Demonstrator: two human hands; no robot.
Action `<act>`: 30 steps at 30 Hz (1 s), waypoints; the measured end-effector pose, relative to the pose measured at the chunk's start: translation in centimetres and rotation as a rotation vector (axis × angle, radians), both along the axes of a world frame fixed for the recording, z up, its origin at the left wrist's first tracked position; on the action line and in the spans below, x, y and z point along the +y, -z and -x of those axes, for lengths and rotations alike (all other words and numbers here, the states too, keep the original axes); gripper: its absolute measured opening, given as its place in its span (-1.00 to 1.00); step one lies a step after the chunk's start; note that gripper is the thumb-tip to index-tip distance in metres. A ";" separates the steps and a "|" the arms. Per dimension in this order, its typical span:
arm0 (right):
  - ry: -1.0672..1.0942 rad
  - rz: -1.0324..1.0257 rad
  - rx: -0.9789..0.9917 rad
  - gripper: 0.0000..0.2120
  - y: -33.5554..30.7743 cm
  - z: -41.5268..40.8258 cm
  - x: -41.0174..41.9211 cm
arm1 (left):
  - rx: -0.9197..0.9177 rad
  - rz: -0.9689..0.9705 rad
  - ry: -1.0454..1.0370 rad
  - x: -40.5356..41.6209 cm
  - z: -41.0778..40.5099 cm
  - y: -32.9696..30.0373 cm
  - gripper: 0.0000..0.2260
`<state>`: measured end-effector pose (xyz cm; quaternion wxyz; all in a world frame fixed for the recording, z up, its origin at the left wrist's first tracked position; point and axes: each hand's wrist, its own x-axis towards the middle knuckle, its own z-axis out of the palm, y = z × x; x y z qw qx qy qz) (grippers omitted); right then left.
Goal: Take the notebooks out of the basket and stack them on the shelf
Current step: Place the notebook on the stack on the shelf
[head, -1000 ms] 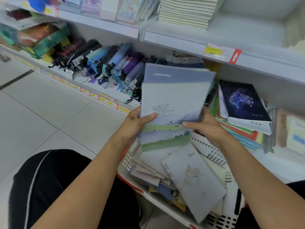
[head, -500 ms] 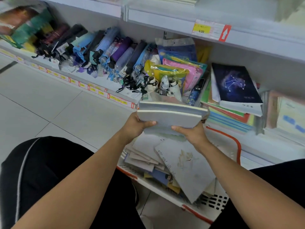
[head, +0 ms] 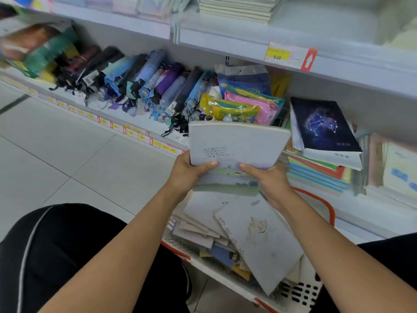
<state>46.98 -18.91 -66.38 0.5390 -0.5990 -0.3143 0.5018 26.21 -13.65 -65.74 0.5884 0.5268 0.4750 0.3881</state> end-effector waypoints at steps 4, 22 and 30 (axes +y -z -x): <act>-0.003 -0.130 0.112 -0.84 -6.3 0.7 1.4 | 0.100 -0.226 0.063 1.5 1.2 -6.3 -0.66; 0.115 -0.254 0.269 -0.77 -29.7 -3.0 14.1 | 0.027 -0.052 0.066 15.9 -3.7 -31.1 -0.71; 0.110 -0.208 0.051 -0.86 -32.2 -4.9 23.7 | -0.261 -0.054 -0.203 23.6 -7.4 -30.3 -0.62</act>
